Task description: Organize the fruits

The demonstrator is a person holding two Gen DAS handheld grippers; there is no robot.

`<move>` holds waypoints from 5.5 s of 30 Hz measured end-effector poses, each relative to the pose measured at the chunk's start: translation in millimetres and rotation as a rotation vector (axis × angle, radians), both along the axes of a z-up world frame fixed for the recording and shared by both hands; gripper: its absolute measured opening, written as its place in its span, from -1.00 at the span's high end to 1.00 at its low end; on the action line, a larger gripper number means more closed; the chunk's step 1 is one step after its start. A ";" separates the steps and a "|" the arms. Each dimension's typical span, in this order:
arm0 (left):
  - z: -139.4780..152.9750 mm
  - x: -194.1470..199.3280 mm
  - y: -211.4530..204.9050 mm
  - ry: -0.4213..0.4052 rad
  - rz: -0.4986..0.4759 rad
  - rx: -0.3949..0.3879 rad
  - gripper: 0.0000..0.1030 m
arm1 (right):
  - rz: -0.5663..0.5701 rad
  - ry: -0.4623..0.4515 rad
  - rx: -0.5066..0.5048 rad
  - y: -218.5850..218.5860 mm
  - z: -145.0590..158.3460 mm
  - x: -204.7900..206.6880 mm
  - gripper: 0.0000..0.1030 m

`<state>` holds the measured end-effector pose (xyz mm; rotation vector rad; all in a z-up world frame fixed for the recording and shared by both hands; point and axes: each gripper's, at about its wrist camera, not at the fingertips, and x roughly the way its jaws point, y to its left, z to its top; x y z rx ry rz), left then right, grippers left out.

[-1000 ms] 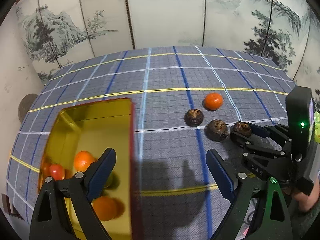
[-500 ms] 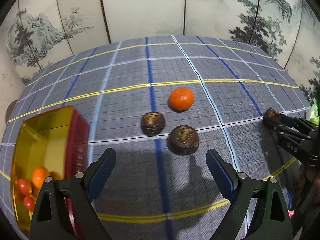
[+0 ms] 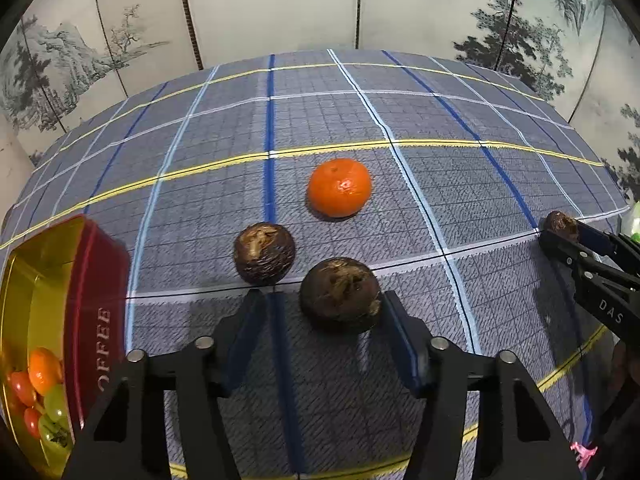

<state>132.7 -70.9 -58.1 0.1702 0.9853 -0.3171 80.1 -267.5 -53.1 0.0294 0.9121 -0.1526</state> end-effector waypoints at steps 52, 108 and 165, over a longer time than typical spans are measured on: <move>78.4 -72.1 157.7 -0.053 0.176 -0.009 0.21 | -0.026 0.008 0.002 -6.8 -0.5 0.2 -0.23; 16.3 -79.6 260.6 0.146 0.336 0.022 0.20 | -0.033 0.012 0.003 -8.2 -2.6 2.0 -0.38; 57.5 -73.4 226.0 -0.021 0.350 -0.011 -0.46 | 0.013 -0.004 -0.003 1.8 -0.3 -7.4 0.22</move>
